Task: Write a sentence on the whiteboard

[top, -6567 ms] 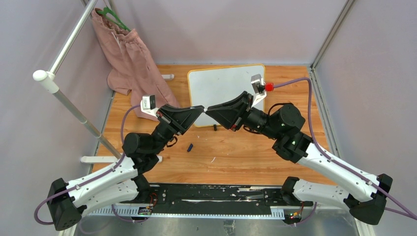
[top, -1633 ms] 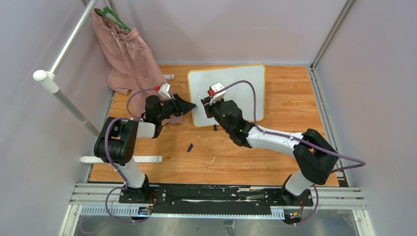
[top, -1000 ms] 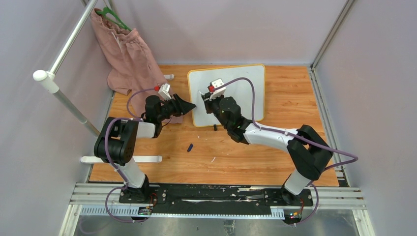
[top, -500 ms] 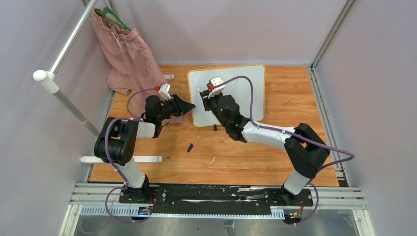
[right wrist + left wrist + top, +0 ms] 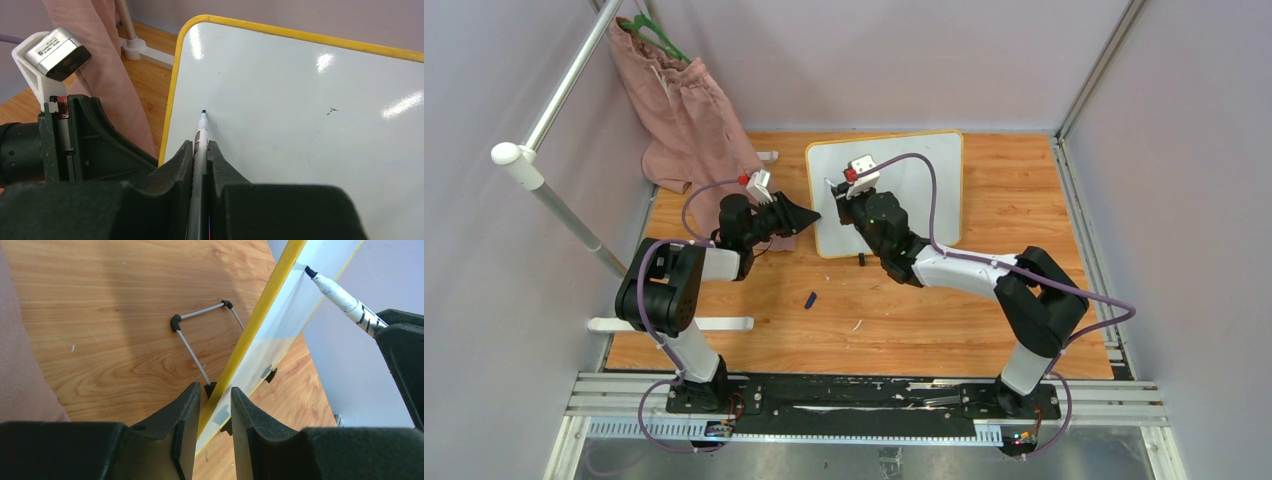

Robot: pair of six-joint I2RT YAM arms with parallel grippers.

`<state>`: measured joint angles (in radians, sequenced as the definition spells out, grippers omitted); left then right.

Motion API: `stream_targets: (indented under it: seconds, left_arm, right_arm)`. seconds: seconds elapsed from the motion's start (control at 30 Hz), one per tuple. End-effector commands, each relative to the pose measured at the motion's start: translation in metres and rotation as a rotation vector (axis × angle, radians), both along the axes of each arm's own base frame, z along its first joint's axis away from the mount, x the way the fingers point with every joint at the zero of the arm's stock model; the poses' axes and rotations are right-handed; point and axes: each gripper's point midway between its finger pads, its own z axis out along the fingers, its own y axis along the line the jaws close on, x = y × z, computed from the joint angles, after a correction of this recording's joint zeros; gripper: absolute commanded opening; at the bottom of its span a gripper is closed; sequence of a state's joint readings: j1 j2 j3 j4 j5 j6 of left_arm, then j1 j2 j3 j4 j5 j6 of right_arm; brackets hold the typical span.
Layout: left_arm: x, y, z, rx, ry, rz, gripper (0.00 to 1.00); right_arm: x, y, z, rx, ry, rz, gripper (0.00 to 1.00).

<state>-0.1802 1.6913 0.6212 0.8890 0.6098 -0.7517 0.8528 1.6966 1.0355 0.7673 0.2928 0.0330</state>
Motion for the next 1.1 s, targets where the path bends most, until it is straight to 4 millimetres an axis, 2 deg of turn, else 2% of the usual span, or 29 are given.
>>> stream_targets:
  seconds: [0.0,0.8,0.93,1.07]
  left_arm:
    - [0.001,-0.003,0.023,-0.01,-0.088,-0.019,0.33]
    - [0.001,-0.003,0.024,-0.021,-0.087,-0.018,0.3]
    - [0.001,-0.003,0.024,-0.025,-0.089,-0.018,0.29]
    - [0.0,-0.003,0.025,-0.026,-0.093,-0.017,0.29]
  right_arm:
    - [0.009,-0.006,0.009,0.031,-0.015,-0.04,0.0]
    - [-0.012,-0.019,-0.03,-0.004,0.076,-0.02,0.0]
    - [-0.013,-0.019,-0.026,0.014,0.071,-0.015,0.0]
    - [-0.013,-0.018,0.0,0.058,0.034,-0.008,0.0]
